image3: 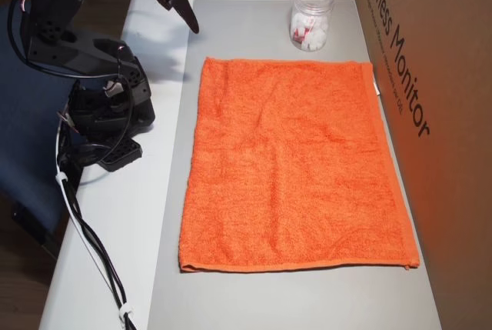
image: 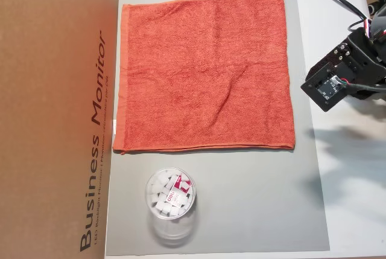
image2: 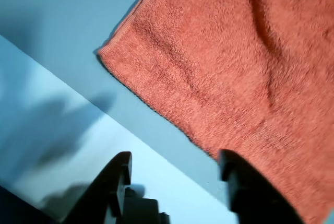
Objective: Fold the blanket.
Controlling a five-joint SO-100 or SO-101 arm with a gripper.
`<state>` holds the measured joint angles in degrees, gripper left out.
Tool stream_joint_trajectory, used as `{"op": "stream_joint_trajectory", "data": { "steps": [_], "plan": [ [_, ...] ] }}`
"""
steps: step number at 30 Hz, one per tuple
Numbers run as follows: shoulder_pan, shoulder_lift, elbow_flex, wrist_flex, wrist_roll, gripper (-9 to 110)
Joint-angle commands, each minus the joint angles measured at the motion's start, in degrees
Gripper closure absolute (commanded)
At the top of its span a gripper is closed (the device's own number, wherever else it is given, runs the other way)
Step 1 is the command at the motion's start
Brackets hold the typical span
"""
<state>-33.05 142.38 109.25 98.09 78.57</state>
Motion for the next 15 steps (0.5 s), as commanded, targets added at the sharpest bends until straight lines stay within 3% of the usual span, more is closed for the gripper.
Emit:
{"op": "stream_joint_trajectory", "data": {
  "steps": [1,8,15],
  "plan": [
    [0.35,-0.09,-2.29,0.09,-6.42,77],
    [-0.88,-1.67,0.44,-0.18,-16.44,74],
    [-4.39,-6.77,0.62,-0.26,-16.17,75]
  ]
}}
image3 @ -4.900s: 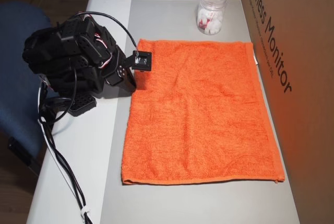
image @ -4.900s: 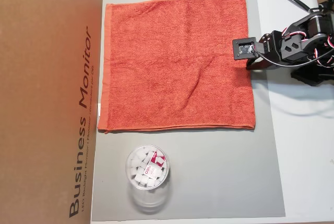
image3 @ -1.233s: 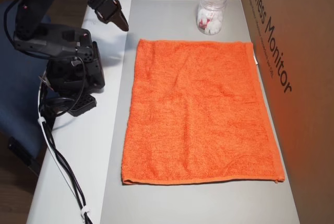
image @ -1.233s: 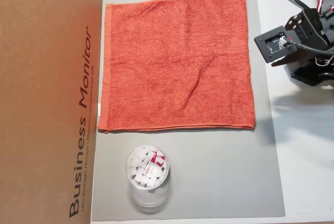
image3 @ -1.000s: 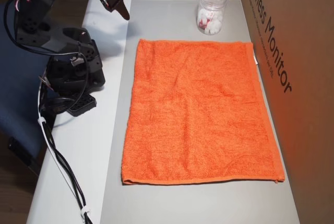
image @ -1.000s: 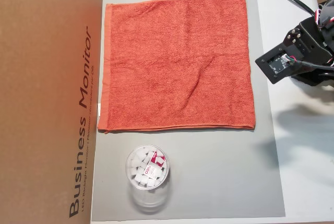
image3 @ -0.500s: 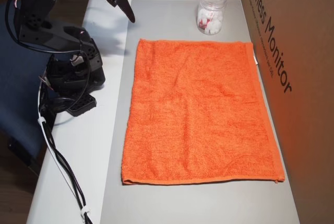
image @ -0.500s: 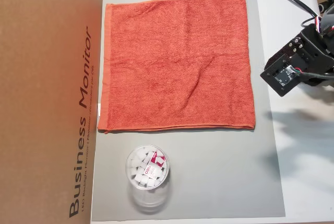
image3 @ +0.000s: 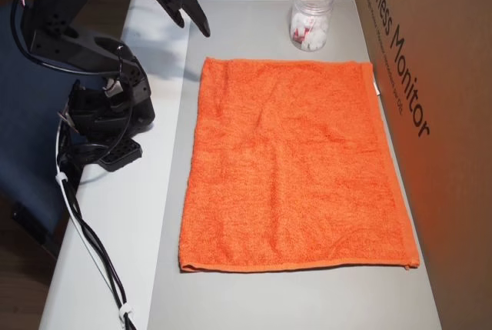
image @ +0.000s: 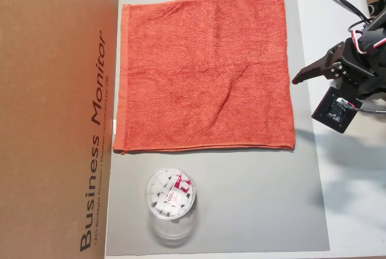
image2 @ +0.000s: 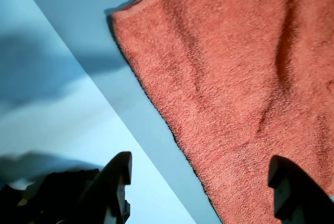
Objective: Fold the blanket.
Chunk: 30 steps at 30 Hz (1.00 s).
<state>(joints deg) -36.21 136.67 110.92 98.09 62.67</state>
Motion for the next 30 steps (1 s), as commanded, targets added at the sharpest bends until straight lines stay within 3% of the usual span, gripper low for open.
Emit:
{"op": "stream_joint_trajectory", "data": {
  "steps": [1,12,20,30],
  "plan": [
    [-1.58,-1.58,-1.05,-0.26,-0.26,75],
    [-5.19,-8.44,0.7,-6.59,-0.18,75],
    [-5.19,-14.85,3.52,-16.52,6.42,75],
    [-7.82,-16.52,12.57,-27.25,7.03,75]
  ]
}}
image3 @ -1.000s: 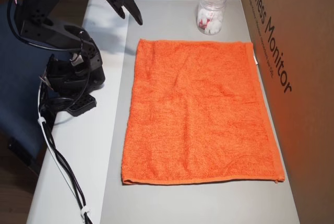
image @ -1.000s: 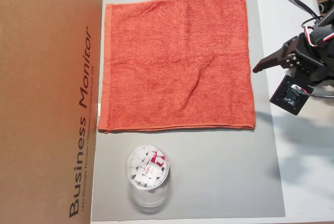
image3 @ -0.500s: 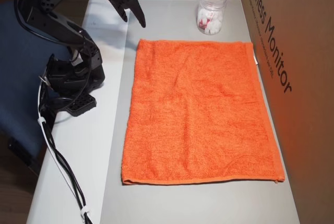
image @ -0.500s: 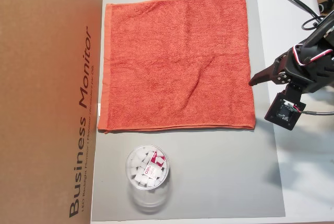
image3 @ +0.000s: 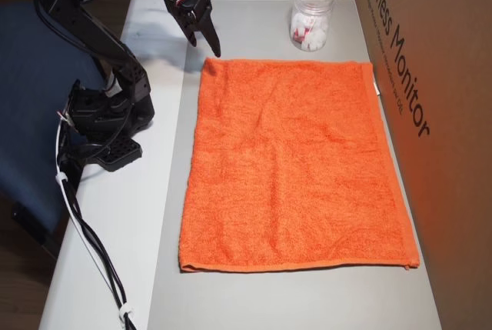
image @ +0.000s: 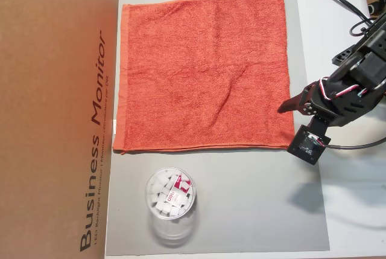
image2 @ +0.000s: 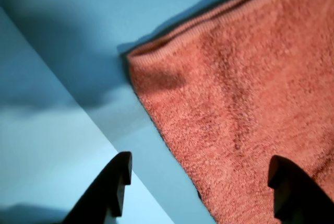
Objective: Fold the blanket.
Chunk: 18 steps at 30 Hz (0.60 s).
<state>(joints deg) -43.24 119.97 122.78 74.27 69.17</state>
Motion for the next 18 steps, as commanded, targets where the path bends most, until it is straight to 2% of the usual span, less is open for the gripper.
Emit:
{"op": "stream_joint_trajectory", "data": {
  "steps": [1,18],
  "plan": [
    [-1.14,0.18,1.76,-4.83,0.53,75],
    [-3.25,0.09,16.08,-22.41,-0.35,75]
  ]
}}
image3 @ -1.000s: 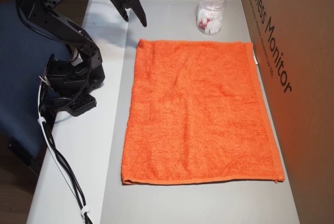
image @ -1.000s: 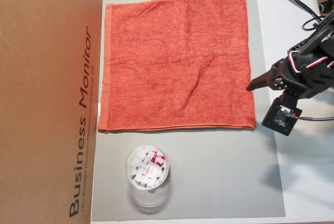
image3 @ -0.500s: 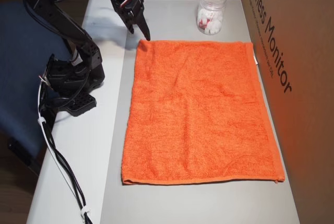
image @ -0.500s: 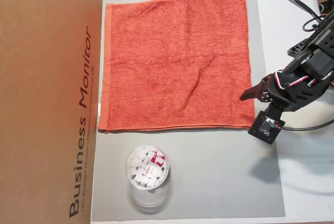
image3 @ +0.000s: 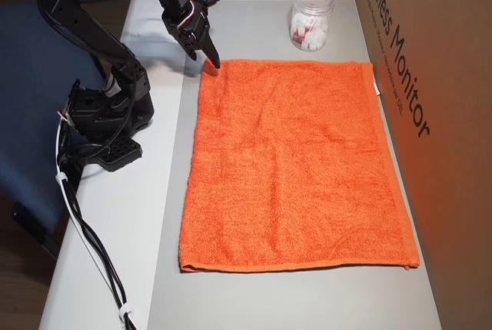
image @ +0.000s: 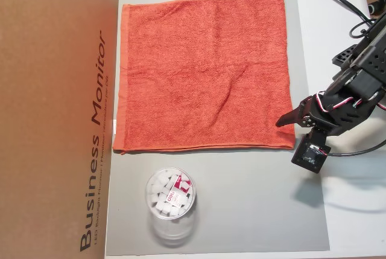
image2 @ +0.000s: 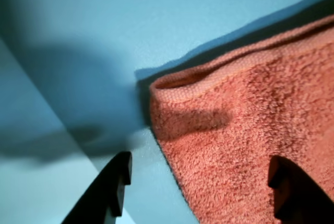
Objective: Fold the blanket.
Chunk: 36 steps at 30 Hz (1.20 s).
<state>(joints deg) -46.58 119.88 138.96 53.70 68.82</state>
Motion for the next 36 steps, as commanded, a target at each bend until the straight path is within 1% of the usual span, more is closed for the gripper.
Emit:
{"op": "stream_joint_trajectory", "data": {
  "steps": [1,11,16,24,36],
  "plan": [
    [0.09,0.18,0.26,-2.29,0.0,75],
    [0.0,-7.29,-2.29,-5.71,0.88,75],
    [-1.85,-9.05,-3.34,-5.89,0.88,75],
    [-3.25,-12.13,-3.34,-12.13,0.53,75],
    [-2.29,-14.59,-3.25,-11.6,0.88,75]
  ]
}}
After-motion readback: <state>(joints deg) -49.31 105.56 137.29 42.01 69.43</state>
